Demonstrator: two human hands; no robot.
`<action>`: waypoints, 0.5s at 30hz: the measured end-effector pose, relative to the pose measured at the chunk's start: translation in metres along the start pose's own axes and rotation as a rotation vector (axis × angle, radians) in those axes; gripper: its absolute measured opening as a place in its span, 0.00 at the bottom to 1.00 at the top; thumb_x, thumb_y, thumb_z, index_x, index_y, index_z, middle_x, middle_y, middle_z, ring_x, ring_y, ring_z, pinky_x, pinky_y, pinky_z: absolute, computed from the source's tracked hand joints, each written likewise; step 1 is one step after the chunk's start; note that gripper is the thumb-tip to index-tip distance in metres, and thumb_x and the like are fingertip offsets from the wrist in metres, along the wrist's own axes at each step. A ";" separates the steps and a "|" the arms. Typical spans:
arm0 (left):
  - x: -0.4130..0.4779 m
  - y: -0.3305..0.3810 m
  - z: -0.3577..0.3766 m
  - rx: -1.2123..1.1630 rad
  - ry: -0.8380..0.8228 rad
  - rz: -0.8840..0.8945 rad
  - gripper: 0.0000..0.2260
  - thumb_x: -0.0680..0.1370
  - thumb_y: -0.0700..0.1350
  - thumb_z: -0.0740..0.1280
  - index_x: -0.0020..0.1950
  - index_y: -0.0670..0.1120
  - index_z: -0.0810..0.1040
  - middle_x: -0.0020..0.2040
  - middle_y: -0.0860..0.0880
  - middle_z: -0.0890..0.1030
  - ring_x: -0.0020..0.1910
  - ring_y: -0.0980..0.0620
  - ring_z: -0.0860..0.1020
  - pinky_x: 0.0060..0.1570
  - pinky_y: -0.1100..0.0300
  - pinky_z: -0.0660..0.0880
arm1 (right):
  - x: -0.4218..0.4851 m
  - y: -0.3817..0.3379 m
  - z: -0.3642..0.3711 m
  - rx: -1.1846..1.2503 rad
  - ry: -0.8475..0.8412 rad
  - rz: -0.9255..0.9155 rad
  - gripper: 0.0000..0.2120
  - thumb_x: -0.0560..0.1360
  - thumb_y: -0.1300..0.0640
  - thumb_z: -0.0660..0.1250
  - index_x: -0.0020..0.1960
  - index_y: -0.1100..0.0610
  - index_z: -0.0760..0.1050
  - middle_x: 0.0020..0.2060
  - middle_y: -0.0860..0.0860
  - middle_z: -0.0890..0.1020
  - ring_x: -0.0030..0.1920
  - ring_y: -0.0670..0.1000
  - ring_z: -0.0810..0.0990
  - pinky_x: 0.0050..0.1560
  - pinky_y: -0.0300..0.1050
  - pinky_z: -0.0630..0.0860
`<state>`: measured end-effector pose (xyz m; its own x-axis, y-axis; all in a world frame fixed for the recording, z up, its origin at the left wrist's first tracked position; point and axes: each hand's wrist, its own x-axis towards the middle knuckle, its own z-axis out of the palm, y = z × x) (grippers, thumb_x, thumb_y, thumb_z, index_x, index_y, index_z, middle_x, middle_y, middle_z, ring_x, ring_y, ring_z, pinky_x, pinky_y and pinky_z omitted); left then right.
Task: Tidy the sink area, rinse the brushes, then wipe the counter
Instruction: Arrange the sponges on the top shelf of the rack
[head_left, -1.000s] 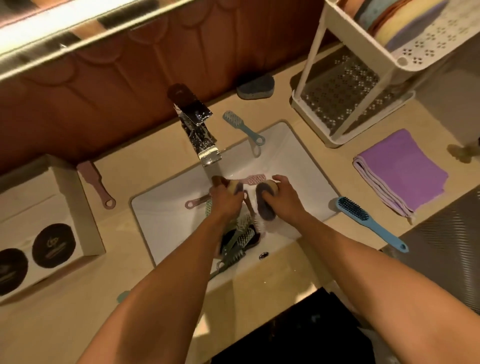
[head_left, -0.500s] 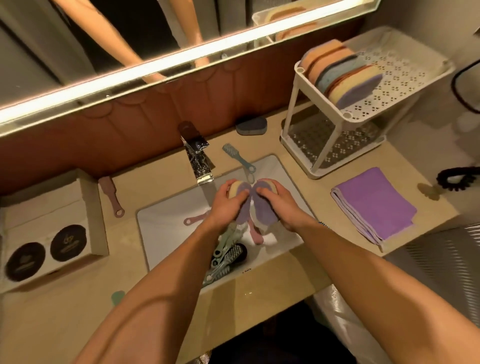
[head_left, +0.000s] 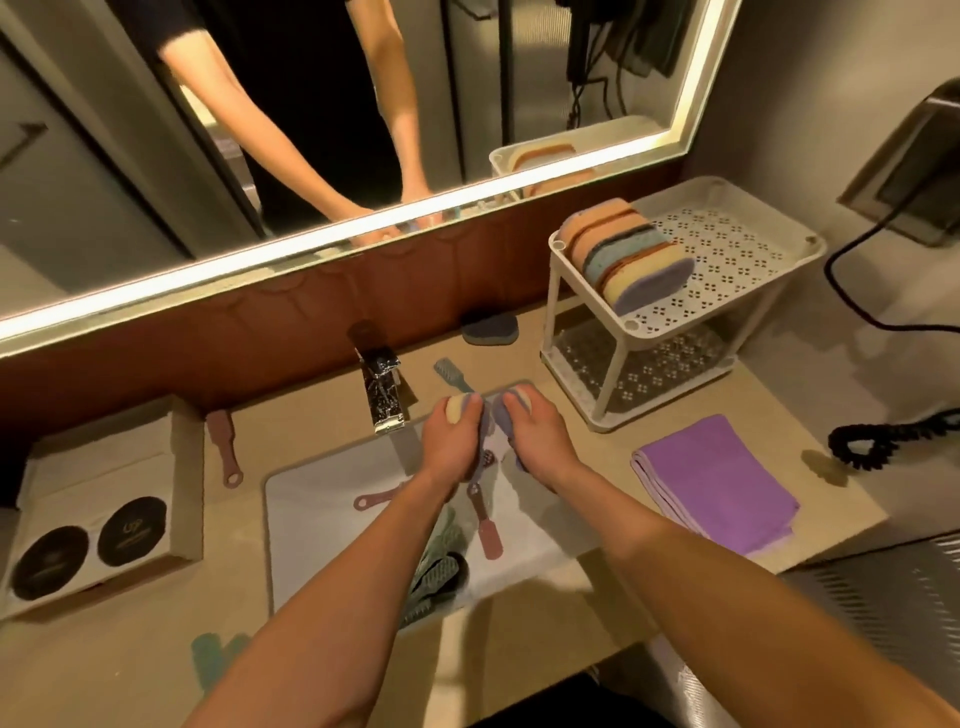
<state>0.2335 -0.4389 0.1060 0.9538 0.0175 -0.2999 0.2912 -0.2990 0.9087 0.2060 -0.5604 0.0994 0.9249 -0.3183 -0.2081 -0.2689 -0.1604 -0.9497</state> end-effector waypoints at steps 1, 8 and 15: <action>-0.001 0.002 0.002 0.010 0.013 0.015 0.12 0.81 0.56 0.64 0.50 0.48 0.78 0.42 0.49 0.81 0.42 0.49 0.78 0.41 0.55 0.73 | 0.001 -0.002 0.001 -0.001 -0.004 0.007 0.11 0.83 0.51 0.57 0.43 0.47 0.73 0.35 0.46 0.75 0.33 0.46 0.72 0.34 0.41 0.65; -0.006 0.023 0.012 0.125 0.093 0.108 0.14 0.83 0.50 0.59 0.40 0.49 0.75 0.38 0.50 0.77 0.37 0.53 0.73 0.36 0.57 0.66 | 0.011 -0.019 -0.003 -0.080 -0.055 -0.015 0.14 0.84 0.50 0.55 0.48 0.53 0.76 0.38 0.51 0.79 0.39 0.51 0.75 0.41 0.48 0.71; -0.012 0.042 0.019 0.167 0.084 0.120 0.19 0.85 0.50 0.57 0.35 0.46 0.71 0.33 0.48 0.73 0.35 0.51 0.69 0.36 0.54 0.65 | 0.022 -0.029 -0.020 -0.030 -0.125 -0.022 0.16 0.83 0.46 0.54 0.41 0.49 0.73 0.32 0.47 0.75 0.35 0.50 0.72 0.41 0.51 0.69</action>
<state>0.2331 -0.4697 0.1426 0.9858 0.0499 -0.1605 0.1654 -0.4572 0.8739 0.2286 -0.5811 0.1268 0.9565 -0.1956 -0.2163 -0.2540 -0.1945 -0.9474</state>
